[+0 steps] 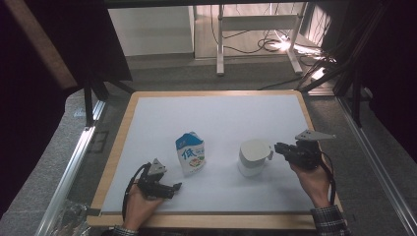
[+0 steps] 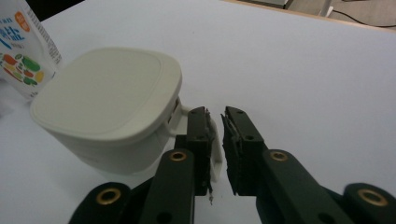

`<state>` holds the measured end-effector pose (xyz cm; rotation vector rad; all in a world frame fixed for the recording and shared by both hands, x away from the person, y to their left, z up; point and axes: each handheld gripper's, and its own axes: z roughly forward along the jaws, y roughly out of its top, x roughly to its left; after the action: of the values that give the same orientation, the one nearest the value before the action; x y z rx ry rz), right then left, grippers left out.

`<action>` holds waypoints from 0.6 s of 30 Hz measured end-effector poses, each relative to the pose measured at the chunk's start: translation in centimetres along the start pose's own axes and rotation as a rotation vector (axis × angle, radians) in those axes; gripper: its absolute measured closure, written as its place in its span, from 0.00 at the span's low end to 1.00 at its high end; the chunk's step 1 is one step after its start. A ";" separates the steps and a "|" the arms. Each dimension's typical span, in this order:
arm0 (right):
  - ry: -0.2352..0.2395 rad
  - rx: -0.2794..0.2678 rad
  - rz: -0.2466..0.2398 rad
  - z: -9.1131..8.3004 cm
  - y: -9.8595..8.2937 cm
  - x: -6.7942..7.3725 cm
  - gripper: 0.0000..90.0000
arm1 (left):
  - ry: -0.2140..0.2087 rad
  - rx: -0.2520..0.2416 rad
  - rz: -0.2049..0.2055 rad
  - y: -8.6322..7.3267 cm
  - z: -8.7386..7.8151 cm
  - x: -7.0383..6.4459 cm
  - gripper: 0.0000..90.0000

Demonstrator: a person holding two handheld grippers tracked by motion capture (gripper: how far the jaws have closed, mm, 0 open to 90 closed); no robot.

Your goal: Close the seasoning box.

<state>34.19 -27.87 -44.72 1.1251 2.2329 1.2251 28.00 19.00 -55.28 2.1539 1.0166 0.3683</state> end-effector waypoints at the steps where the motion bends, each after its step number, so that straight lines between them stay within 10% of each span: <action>1: 0.001 -0.001 0.000 -0.1 -0.3 0.0 0.87 | 0.000 0.000 0.000 0.0 0.0 0.0 0.10; 18: 0.018 0.052 -0.054 2.7 -2.7 0.4 0.81 | 0.000 0.002 0.003 0.0 0.0 0.0 0.10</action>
<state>34.32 -26.92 -48.48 1.0699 2.3049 1.1673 28.00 19.02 -55.27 2.1575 1.0145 0.3690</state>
